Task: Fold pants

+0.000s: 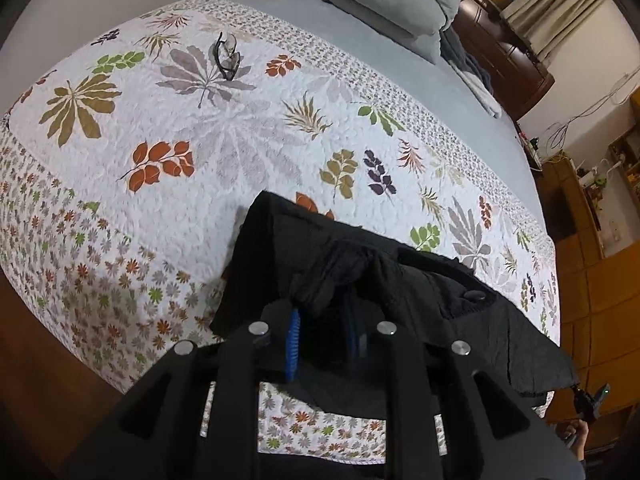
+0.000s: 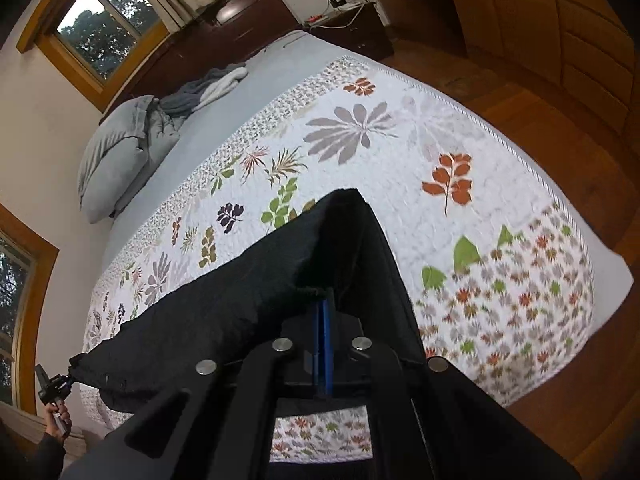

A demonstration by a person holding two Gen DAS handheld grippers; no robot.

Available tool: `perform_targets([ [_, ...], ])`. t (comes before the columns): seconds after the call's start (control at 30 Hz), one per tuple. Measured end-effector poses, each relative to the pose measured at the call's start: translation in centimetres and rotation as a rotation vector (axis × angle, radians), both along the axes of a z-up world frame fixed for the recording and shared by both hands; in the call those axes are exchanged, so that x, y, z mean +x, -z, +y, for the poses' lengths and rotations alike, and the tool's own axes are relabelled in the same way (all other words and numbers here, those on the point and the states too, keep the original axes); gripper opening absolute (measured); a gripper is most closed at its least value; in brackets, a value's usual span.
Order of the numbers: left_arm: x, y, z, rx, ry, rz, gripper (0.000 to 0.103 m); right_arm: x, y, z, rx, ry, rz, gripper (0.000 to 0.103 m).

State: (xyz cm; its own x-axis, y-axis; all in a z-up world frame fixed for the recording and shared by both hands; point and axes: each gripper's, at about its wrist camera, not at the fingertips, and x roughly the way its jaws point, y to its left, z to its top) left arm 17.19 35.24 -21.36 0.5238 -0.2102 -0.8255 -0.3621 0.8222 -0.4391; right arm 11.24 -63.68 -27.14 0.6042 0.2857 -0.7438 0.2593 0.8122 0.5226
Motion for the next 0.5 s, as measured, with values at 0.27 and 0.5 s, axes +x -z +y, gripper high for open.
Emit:
perform_targets([
  [0.27, -1.0, 0.8, -0.2, 0.026, 0.007, 0.023, 0.023, -0.7, 0.6, 0.2, -0.005, 0.008, 0.022, 0.001],
  [0.5, -1.0, 1.5, -0.3, 0.076, -0.001, 0.060, 0.029, -1.0, 1.2, 0.4, -0.016, 0.008, 0.040, 0.002],
])
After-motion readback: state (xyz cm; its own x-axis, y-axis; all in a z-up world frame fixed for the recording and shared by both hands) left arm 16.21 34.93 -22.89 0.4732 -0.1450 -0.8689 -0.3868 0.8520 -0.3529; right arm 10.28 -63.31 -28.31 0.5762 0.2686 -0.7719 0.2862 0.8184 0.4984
